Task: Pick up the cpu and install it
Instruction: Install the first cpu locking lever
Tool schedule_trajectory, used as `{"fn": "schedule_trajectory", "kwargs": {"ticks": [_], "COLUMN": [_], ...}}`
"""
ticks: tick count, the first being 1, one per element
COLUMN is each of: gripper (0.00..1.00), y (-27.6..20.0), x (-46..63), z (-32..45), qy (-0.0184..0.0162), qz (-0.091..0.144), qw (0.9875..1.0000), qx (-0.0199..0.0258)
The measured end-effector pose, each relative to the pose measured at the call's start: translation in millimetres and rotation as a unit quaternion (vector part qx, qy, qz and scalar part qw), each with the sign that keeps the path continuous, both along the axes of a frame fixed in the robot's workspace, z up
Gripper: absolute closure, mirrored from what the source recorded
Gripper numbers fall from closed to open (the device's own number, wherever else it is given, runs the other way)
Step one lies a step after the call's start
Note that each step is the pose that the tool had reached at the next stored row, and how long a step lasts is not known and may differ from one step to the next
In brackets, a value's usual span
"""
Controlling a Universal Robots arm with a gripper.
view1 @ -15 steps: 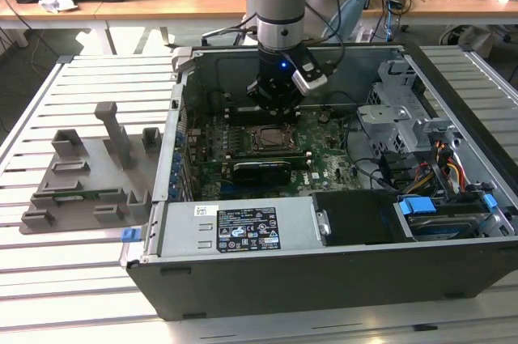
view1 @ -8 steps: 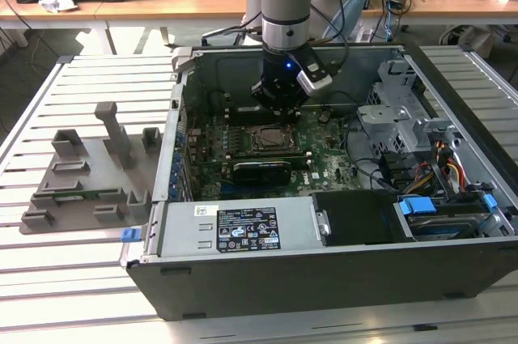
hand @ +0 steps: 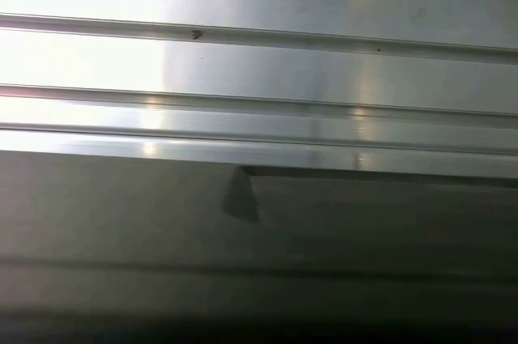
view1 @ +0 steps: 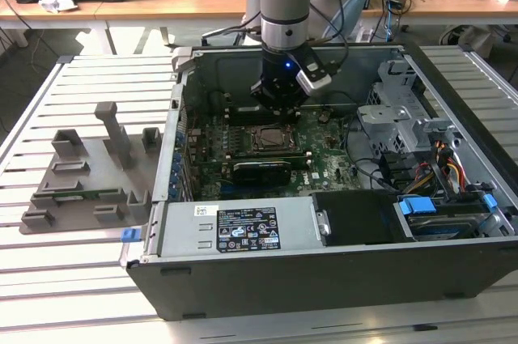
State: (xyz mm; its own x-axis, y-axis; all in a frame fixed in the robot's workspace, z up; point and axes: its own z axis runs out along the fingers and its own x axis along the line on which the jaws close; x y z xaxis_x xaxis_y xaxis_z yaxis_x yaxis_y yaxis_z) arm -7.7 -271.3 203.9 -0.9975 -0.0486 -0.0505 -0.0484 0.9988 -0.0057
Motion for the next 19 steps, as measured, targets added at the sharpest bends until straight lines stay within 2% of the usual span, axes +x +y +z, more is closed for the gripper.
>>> {"fn": "schedule_trajectory", "kwargs": {"ticks": [2,5,7,19], "gripper": [0.89,0.89,0.89,0.89], "y": [0.0,0.0,0.1,1.7], "x": [-3.9,-19.5,-24.5,-24.3], "z": [0.1,0.1,0.0,0.1], "qy": [-0.0009,-0.0021,-0.0022,-0.0021], "qz": [0.000,0.000,0.000,0.003], "qw": [1.0000,1.0000,1.0000,1.0000], "qx": [0.0000,0.0001,0.0003,0.0003]}}
